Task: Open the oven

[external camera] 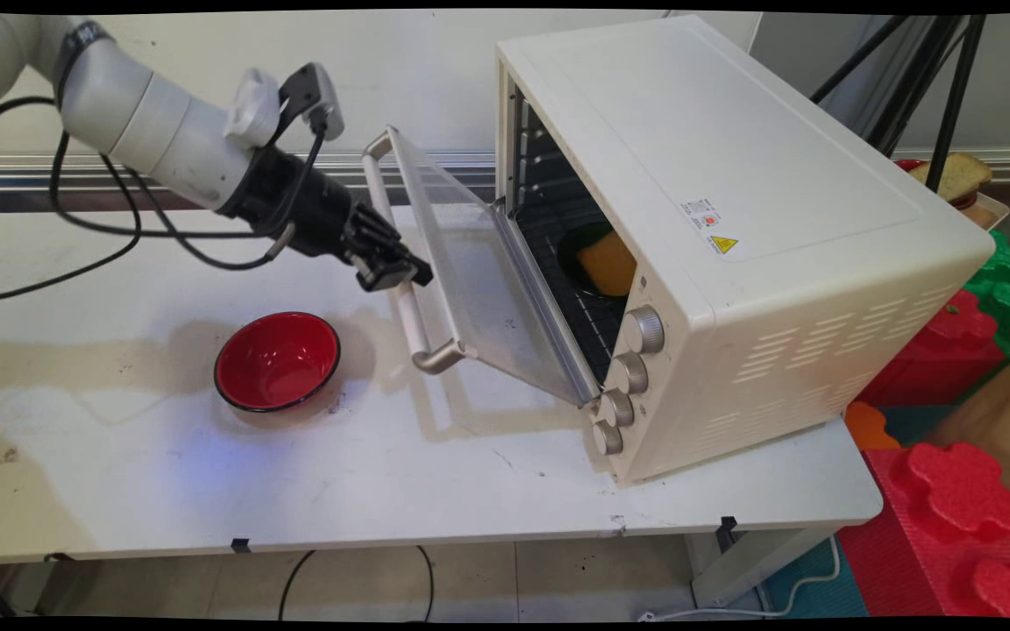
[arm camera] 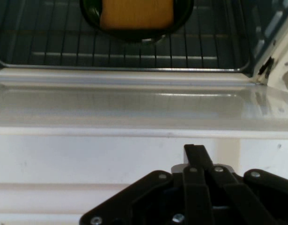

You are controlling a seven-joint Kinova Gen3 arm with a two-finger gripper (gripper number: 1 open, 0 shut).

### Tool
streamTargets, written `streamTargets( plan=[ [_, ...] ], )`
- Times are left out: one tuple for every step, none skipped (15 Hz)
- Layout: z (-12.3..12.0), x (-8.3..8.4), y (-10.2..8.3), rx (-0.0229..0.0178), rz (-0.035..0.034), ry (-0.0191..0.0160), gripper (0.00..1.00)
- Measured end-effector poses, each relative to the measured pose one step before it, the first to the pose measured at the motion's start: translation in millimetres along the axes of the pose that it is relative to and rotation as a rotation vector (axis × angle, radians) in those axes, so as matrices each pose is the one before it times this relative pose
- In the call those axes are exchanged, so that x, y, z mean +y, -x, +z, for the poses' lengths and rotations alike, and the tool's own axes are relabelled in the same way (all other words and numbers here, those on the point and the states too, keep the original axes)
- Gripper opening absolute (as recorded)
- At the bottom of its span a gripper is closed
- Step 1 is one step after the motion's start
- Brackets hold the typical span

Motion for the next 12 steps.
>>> streamTargets(
  plan=[
    [0.35, 0.92, 3.49, -0.00142, -0.00062, 0.00066, 0.0],
    [0.66, 1.68, 6.08, -0.00292, -0.00093, 0.00085, 0.0],
    [0.92, 1.5, 4.84, -0.00268, -0.00033, 0.00122, 0.0],
    [1.15, 1.67, 5.7, -0.00409, -0.00064, 0.00077, 0.0],
    [1.32, 1.61, 5.5, -0.00417, -0.0005, 0.0006, 0.0],
    [1.24, 1.39, 4.48, -0.00296, -0.00076, 0.00064, 0.0],
    [1.9, 1.7, 4.77, -0.00272, 0.0003, 0.0009, 0.0],
    [1.89, 1.34, 3.7, -0.00233, 0.00043, 0.00098, 0.0],
    [1.27, 0.84, 2.42, -0.0013, 0.00016, 0.0001, 0.0],
    [1.84, 1.19, 3.56, -0.0024, 0.00017, -0.00001, 0.0],
    [1.26, 0.65, 2.22, -0.00146, 0.00002, -0.00033, 0.0],
    [1.89, 0.88, 3.34, -0.0026, 0.00013, -0.00083, 0.0]
  ],
)
